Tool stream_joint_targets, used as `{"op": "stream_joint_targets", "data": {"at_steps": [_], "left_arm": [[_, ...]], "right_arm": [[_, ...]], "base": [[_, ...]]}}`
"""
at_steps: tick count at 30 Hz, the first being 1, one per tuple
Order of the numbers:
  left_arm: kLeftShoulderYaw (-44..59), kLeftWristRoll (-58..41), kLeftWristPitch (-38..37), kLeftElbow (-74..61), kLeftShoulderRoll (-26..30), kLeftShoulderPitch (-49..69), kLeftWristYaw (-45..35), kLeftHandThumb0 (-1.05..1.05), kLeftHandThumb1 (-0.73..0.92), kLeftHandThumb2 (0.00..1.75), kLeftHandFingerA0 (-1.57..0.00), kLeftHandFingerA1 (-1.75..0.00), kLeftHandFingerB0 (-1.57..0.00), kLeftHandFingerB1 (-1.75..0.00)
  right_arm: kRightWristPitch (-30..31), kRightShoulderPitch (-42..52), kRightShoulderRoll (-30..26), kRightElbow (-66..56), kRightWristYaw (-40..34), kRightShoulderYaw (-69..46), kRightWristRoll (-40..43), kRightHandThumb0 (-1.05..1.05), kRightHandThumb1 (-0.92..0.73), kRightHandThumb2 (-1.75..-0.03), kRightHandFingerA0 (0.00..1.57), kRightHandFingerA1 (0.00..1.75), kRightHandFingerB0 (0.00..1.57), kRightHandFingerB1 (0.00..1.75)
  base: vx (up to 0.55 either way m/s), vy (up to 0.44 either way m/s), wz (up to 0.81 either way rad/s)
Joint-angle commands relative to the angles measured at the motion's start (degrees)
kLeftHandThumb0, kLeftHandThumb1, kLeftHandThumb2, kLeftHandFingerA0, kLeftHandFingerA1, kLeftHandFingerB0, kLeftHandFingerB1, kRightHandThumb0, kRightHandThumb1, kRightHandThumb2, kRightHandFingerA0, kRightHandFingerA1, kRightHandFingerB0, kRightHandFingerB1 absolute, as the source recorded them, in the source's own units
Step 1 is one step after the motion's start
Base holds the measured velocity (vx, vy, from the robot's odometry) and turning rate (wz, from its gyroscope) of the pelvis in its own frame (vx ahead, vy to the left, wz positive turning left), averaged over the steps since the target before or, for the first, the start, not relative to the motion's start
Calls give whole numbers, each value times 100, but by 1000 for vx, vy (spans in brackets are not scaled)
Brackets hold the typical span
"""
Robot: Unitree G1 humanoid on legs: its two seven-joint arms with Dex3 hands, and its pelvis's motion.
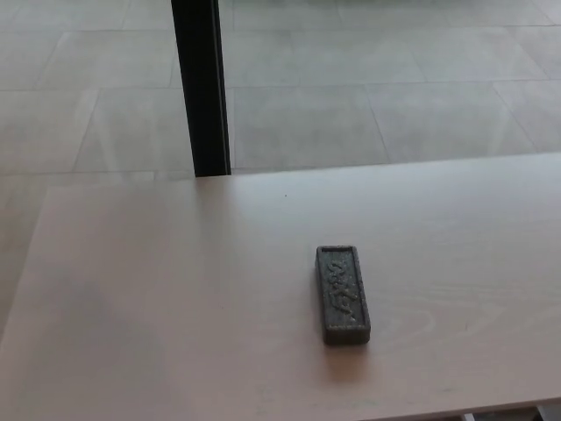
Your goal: The robot uses its right hand to hold the eraser kept in the middle of the desk and use it to wipe the desk by swiping its surface twice
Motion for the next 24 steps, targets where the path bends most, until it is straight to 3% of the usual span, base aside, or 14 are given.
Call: {"op": "stream_joint_targets", "data": {"at_steps": [1, 4, 5, 11, 12, 13, 14, 16, 17, 18, 19, 20, 21, 24], "left_arm": [[800, -878, -73, 424, 323, -241, -83, -49, 62, 59, -76, -66, -62, -55], [887, -830, -54, 461, 339, -274, -71, -50, 62, 59, -78, -64, -66, -53], [885, -800, -81, 464, 342, -265, -78, -50, 62, 59, -78, -64, -66, -53], [987, -805, -132, 488, 365, -233, -180, -51, 62, 59, -76, -63, -64, -54], [964, -774, -152, 488, 373, -230, -158, -52, 63, 59, -76, -62, -64, -54], [954, -759, -158, 495, 383, -229, -158, -51, 63, 59, -75, -61, -62, -52], [934, -742, -156, 499, 396, -230, -174, -52, 65, 60, -74, -61, -60, -51], [882, -704, -163, 499, 399, -252, -137, -52, 65, 60, -75, -60, -61, -51], [868, -704, -136, 488, 405, -252, -164, -52, 66, 60, -74, -60, -60, -51], [865, -707, -133, 487, 398, -281, -161, -52, 66, 60, -74, -62, -61, -51], [862, -707, -133, 487, 394, -291, -159, -52, 66, 60, -74, -62, -61, -51], [842, -690, -125, 480, 390, -321, -120, -52, 66, 60, -75, -63, -62, -51], [872, -725, -114, 479, 382, -341, -129, -52, 66, 60, -74, -63, -62, -52], [895, -736, -106, 521, 387, -385, -66, -51, 67, 60, -77, -64, -65, -54]], "right_arm": [[-217, -705, -635, -801, -359, -1313, 1472, -54, -57, -89, 60, 61, 36, 52], [-18, -1299, -879, -941, -592, -1491, 1451, -55, -59, -92, 63, 63, 32, 51], [-41, -1467, -955, -949, -608, -1509, 1415, -50, -75, -62, 70, 51, 37, 38], [611, -2421, -997, -2177, -837, -1499, 1555, -39, -77, -63, 63, 50, 44, 38], [611, -2859, -987, -2525, -844, -1210, 1441, -21, -70, -70, 88, 66, 76, 54], [634, -3116, -971, -2733, -827, -1015, 1344, -23, -72, -72, 94, 81, 87, 60], [776, -3338, -882, -2992, -650, -802, 1417, -31, -73, -73, 91, 129, 94, 79], [990, -3618, -607, -3575, -504, -452, 1556, -33, -69, -74, 99, 146, 91, 85], [1255, -3808, -234, -4218, -676, -39, 1568, -17, -68, -86, 114, 164, 80, 114], [1243, -3881, -128, -4335, -631, 148, 1507, -16, -71, -95, 100, 175, 74, 125], [1266, -3888, -116, -4370, -636, 167, 1501, -16, -71, -95, 100, 175, 74, 125], [1276, -4059, 172, -4624, -691, 604, 1299, -24, -53, -117, 131, 147, 89, 119], [1199, -4066, 294, -4733, -585, 813, 1236, -14, -48, -127, 105, 175, 81, 143], [958, -4034, 659, -4931, -345, 1520, 916, -19, -45, -127, 105, 175, 86, 151]], "base": [[0, 0, 0], [0, 0, 0], [0, 0, 0], [0, 0, 0], [0, 0, 0], [0, 0, 0], [0, 0, 0], [0, 0, 0], [0, 0, 0], [0, 0, 0], [0, 0, 0], [0, 0, 0], [0, 0, 0], [0, 0, 0]]}}
